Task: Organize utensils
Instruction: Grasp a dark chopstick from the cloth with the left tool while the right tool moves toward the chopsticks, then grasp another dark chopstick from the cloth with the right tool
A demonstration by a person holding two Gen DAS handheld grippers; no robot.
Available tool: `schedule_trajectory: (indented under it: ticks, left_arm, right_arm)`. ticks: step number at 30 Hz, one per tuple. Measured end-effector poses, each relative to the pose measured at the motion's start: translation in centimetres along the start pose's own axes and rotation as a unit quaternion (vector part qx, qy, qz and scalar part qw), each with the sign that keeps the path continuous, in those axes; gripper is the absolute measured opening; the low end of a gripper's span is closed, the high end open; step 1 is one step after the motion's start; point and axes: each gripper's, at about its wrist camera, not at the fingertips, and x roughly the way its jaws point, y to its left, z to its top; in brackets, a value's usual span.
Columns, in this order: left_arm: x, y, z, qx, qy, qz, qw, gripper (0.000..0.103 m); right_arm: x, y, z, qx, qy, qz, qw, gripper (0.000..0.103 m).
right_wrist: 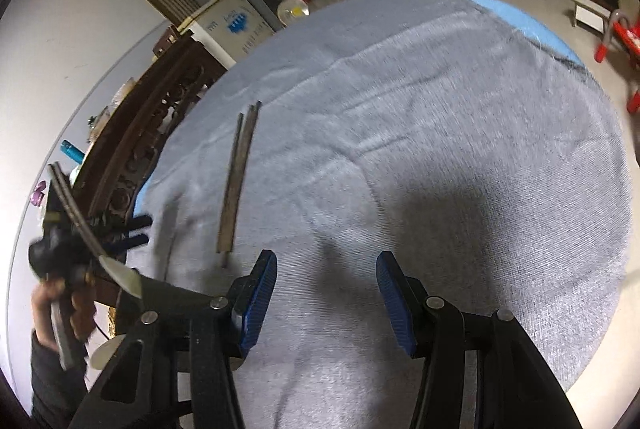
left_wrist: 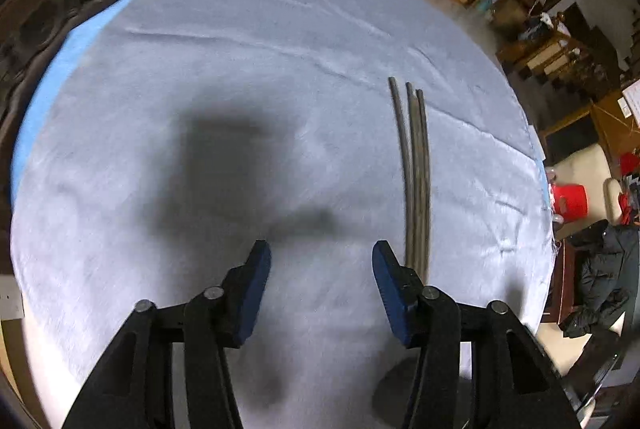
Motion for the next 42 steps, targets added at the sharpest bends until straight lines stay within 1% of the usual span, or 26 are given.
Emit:
schedule_trajectory:
  ticks: [1, 3, 4, 7, 9, 13, 18, 21, 23, 24, 25, 26, 29, 34, 38, 42]
  left_arm:
    - [0.7, -0.8, 0.8, 0.006, 0.008, 0.001, 1.0000, 0.053]
    - [2.0, -2.0, 2.2, 0.013, 0.029, -0.003, 0.9995, 0.047]
    - [2.9, -2.9, 2.9, 0.018, 0.037, 0.003, 0.9991, 0.044]
    - [4.7, -4.7, 5.0, 0.025, 0.053, 0.005, 0.9983, 0.042]
    - [5.5, -5.5, 5.7, 0.026, 0.059, 0.006, 0.9979, 0.041]
    - [6.8, -7.1, 6.7, 0.028, 0.067, 0.012, 0.9973, 0.036]
    - [8.3, -8.5, 7.2, 0.033, 0.078, 0.035, 0.9958, 0.032]
    - [9.0, -8.8, 7.2, 0.035, 0.083, 0.049, 0.9947, 0.028]
    - [9.9, -8.8, 7.1, 0.038, 0.099, 0.068, 0.9920, 0.016]
    - [10.1, -8.8, 7.2, 0.041, 0.097, 0.074, 0.9916, 0.013]
    - [10.3, -8.9, 7.2, 0.047, 0.099, 0.084, 0.9904, 0.006]
    - [10.4, -8.9, 7.2, 0.052, 0.104, 0.087, 0.9895, 0.006]
    - [10.5, -8.4, 7.3, 0.060, 0.118, 0.080, 0.9879, 0.005]
    - [9.9, -7.1, 6.1, 0.100, 0.129, 0.103, 0.9812, 0.005]
    - [8.9, -5.4, 4.2, 0.119, 0.139, 0.107, 0.9773, 0.005]
    - [7.6, -3.5, 2.2, 0.132, 0.144, 0.114, 0.9740, 0.005]
  right_arm:
    - [0.2, -0.1, 0.1, 0.001, 0.002, -0.001, 1.000, 0.056]
    - [0.6, -0.3, 0.2, 0.002, 0.006, -0.002, 1.000, 0.056]
    - [0.7, -0.3, 0.3, 0.003, 0.007, -0.002, 1.000, 0.056]
    - [1.0, -0.6, 0.4, 0.006, 0.010, -0.002, 1.000, 0.056]
    - [1.2, -0.8, 0.6, 0.008, 0.012, -0.002, 1.000, 0.056]
    - [1.6, -1.2, 0.9, 0.012, 0.016, -0.003, 1.000, 0.056]
    - [1.9, -1.2, 1.3, 0.013, 0.015, 0.001, 1.000, 0.056]
    - [1.8, -1.1, 1.4, 0.010, 0.015, 0.002, 1.000, 0.056]
    - [1.7, -1.2, 1.6, 0.009, 0.015, 0.002, 1.000, 0.056]
    - [1.7, -1.2, 1.6, 0.010, 0.015, 0.001, 1.000, 0.056]
    - [1.7, -1.3, 1.6, 0.010, 0.014, 0.001, 1.000, 0.056]
    - [1.6, -1.4, 1.7, 0.011, 0.013, 0.000, 1.000, 0.056]
    - [1.4, -1.6, 1.8, 0.012, 0.014, -0.003, 1.000, 0.056]
    - [1.1, -1.7, 2.4, 0.001, 0.024, -0.011, 1.000, 0.056]
    - [1.5, -1.5, 4.1, -0.008, 0.057, -0.008, 0.998, 0.056]
    - [3.2, 0.1, 7.1, -0.032, 0.105, -0.011, 0.994, 0.056]
